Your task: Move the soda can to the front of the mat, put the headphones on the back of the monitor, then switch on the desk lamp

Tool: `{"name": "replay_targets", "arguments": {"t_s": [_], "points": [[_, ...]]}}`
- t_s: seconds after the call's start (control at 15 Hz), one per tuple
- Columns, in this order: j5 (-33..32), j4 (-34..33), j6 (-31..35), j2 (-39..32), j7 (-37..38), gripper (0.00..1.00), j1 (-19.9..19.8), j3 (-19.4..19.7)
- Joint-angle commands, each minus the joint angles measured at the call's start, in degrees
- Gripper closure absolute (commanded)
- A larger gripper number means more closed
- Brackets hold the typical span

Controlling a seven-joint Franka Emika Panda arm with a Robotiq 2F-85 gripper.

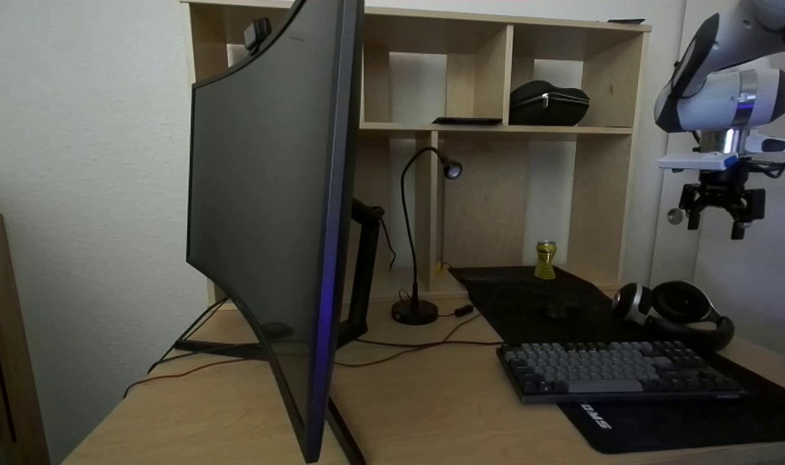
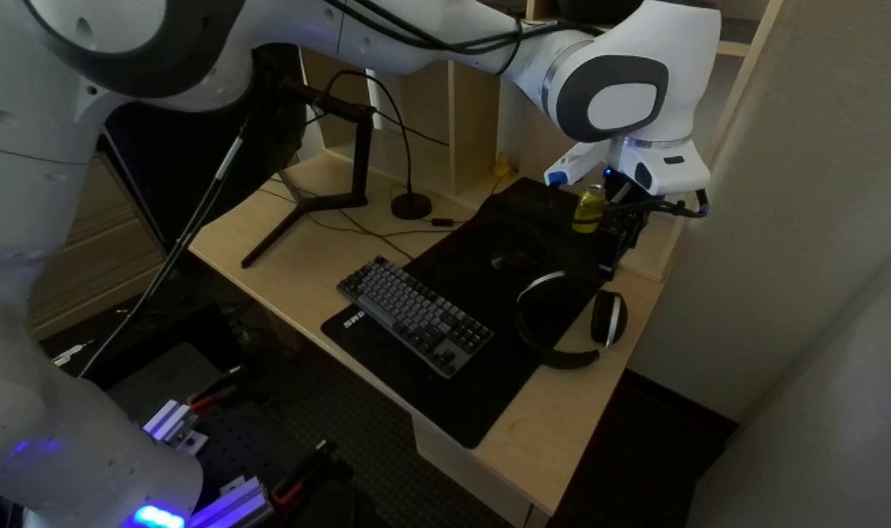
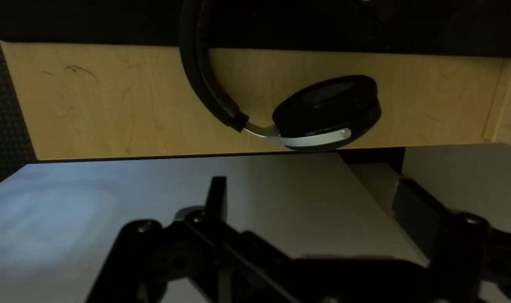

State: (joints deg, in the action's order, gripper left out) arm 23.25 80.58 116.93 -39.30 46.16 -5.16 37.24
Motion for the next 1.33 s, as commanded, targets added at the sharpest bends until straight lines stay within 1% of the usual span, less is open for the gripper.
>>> {"name": "replay_targets", "arguments": {"t_s": [0.0,0.07,0.13,0.2,0.4,0.53,0.6,0.73,0.87,0.93,1.0,1.07,1.2,1.27], "points": [[-4.47,1.34,1.20,2.61,1.33,0.00,-3.85,-5.72],[-4.46,2.36,1.35,3.33,0.93,0.00,-3.68,-5.68],[-5.31,2.23,2.45,1.92,2.79,0.00,-2.90,-5.11],[-6.75,3.80,3.89,2.50,2.09,0.00,-2.88,-5.95],[-11.20,11.38,5.07,6.73,-5.74,0.00,-5.90,-11.95],[-12.32,15.75,5.27,9.00,-10.82,0.00,-7.74,-14.18],[-12.82,17.77,4.33,10.00,-12.91,0.00,-8.50,-14.63],[-13.01,22.87,4.55,13.11,-16.22,0.00,-9.66,-14.81],[-13.27,29.40,9.21,16.65,-18.27,0.00,-10.09,-13.85],[-11.78,32.24,13.34,17.48,-17.19,0.00,-10.17,-13.83],[-12.73,23.93,7.53,12.46,-15.72,0.00,-10.79,-14.28],[-12.62,26.77,9.87,13.96,-15.81,0.00,-10.97,-14.12],[-12.53,29.46,11.54,15.46,-15.88,0.00,-10.94,-14.08],[-12.36,27.72,11.29,13.73,-13.80,0.00,-10.56,-14.20]]}}
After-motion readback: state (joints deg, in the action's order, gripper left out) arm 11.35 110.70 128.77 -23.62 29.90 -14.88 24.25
